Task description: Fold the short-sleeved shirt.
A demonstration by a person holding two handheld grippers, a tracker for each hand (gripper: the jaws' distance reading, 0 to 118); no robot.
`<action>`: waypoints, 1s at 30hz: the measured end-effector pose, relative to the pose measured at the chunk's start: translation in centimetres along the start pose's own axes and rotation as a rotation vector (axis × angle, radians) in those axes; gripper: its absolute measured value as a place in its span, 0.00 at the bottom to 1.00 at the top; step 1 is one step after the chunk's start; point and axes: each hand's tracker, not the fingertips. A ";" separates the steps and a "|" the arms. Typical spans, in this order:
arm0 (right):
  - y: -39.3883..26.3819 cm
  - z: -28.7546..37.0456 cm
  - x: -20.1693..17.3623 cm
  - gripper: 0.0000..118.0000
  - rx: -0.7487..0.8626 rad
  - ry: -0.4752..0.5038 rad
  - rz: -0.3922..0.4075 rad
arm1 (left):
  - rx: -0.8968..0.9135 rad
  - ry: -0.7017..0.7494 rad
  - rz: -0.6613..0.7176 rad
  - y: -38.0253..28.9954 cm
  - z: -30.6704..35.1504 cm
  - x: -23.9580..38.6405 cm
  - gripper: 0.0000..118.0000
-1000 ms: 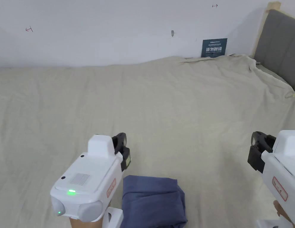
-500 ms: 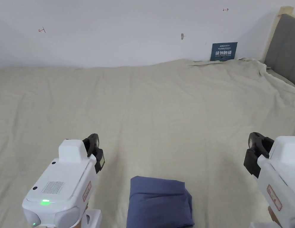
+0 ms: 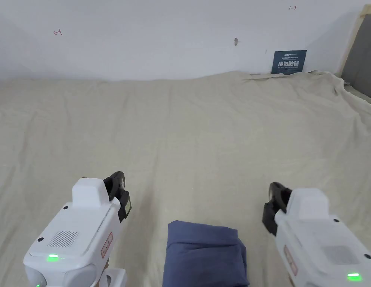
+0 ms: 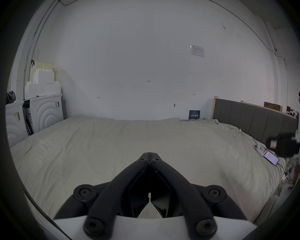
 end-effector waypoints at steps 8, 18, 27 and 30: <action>-7.1 -4.2 -3.6 0.00 -0.148 0.054 0.012 | -0.061 -0.012 0.017 -1.7 -0.1 -1.3 0.00; -12.8 -6.1 -5.4 0.00 -0.271 0.094 -0.015 | -0.123 -0.026 0.031 -3.9 -0.3 -1.7 0.00; -16.1 -6.6 -5.5 0.00 -0.316 0.075 -0.065 | -0.228 -0.067 0.056 -6.6 -0.8 -0.9 0.00; -15.8 -6.6 -6.1 0.00 -0.320 0.067 -0.005 | -0.311 -0.111 0.093 -7.3 -1.4 -0.2 0.00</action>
